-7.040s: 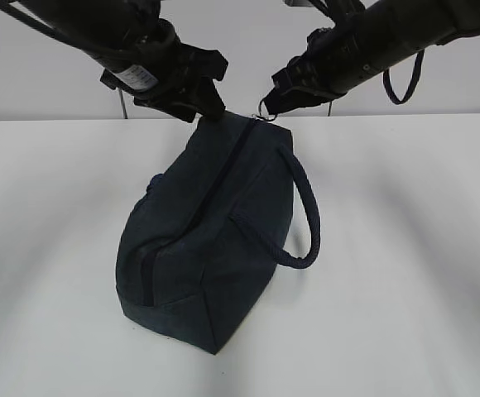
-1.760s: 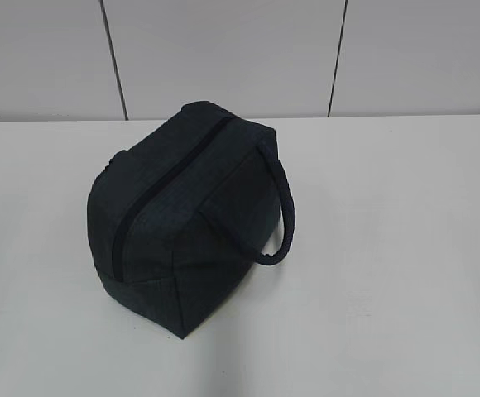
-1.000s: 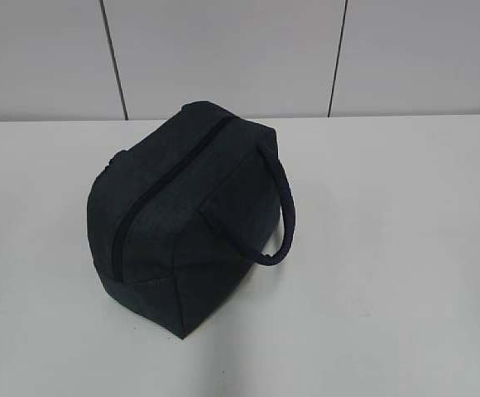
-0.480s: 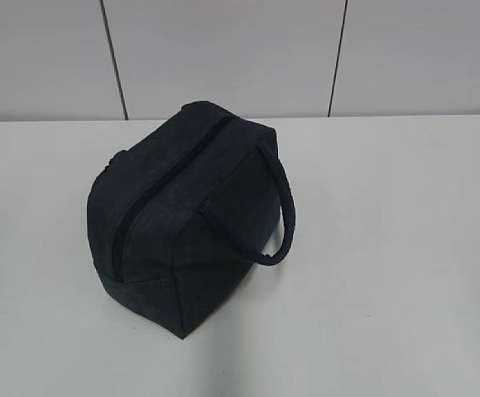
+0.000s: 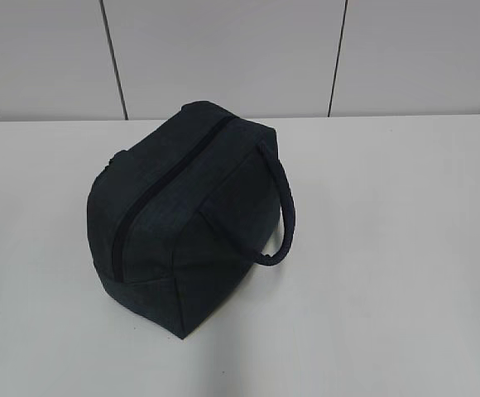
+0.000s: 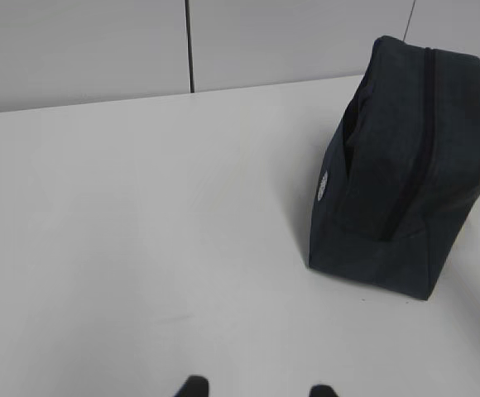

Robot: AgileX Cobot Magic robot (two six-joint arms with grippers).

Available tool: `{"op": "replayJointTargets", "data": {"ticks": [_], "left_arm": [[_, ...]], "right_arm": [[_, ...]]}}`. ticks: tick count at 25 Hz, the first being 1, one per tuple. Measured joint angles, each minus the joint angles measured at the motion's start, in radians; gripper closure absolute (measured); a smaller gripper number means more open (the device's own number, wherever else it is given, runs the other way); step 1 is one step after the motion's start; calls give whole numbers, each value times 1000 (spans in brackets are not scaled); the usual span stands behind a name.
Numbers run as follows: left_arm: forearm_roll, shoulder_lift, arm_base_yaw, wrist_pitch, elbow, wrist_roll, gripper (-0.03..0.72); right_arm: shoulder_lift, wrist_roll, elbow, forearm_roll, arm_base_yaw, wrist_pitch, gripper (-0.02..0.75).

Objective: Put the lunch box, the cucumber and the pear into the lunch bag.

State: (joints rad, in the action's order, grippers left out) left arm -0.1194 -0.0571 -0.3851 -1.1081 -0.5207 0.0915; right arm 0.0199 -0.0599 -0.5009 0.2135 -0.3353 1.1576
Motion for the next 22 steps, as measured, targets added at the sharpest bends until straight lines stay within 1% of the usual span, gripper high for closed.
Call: {"op": "replayJointTargets", "data": {"ticks": [3, 5, 7, 12, 15, 22], "left_arm": [[0, 4, 0, 0, 0, 0, 451], [0, 24, 16, 0, 0, 0, 451], [0, 54, 51, 0, 0, 0, 451], [0, 75, 178, 0, 0, 0, 451], [0, 75, 219, 0, 0, 1, 451], [1, 75, 229, 0, 0, 1, 451]], "right_arm": [[0, 0, 0, 0, 0, 0, 321], [0, 0, 0, 0, 5, 0, 321], [0, 0, 0, 0, 27, 0, 321], [0, 0, 0, 0, 131, -3, 321], [0, 0, 0, 0, 176, -5, 321], [0, 1, 0, 0, 190, -5, 321]]}}
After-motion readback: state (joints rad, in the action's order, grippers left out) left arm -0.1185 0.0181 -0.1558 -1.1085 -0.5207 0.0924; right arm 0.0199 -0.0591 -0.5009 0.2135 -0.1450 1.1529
